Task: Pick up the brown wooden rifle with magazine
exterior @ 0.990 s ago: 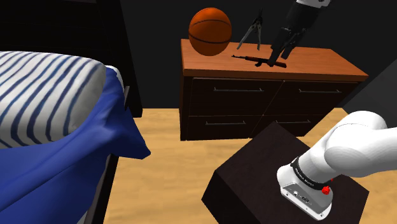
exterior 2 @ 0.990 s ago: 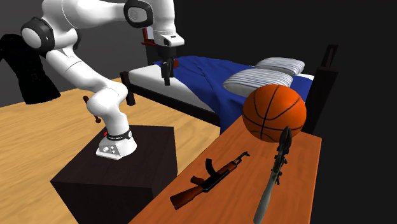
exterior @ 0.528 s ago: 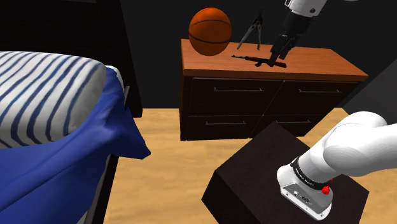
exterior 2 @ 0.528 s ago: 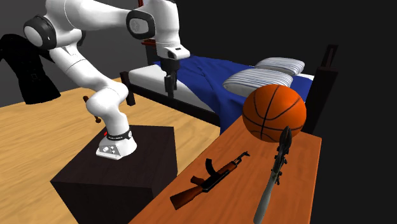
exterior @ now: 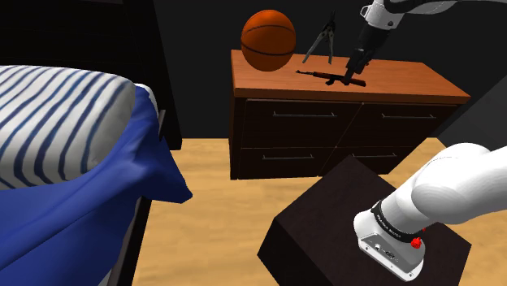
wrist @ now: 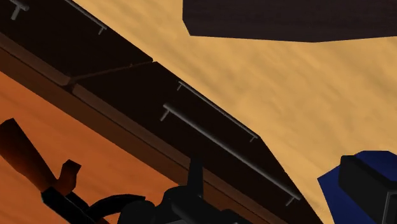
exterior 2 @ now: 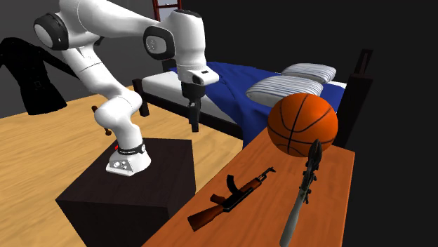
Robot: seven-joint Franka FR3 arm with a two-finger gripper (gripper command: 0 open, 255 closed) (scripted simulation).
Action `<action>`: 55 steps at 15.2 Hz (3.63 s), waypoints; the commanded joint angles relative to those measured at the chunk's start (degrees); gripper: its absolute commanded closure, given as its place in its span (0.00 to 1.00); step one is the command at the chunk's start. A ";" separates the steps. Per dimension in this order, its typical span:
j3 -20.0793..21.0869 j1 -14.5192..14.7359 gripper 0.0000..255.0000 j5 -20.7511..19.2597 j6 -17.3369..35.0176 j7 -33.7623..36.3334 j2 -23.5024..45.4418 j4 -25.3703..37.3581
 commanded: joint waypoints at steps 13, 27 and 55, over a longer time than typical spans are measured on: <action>-11.60 -1.65 0.00 5.84 12.56 -20.92 26.78 15.94; -12.23 -6.20 0.00 14.97 19.16 -31.63 42.93 24.62; -13.11 -5.59 1.00 12.22 8.68 -29.97 38.99 31.74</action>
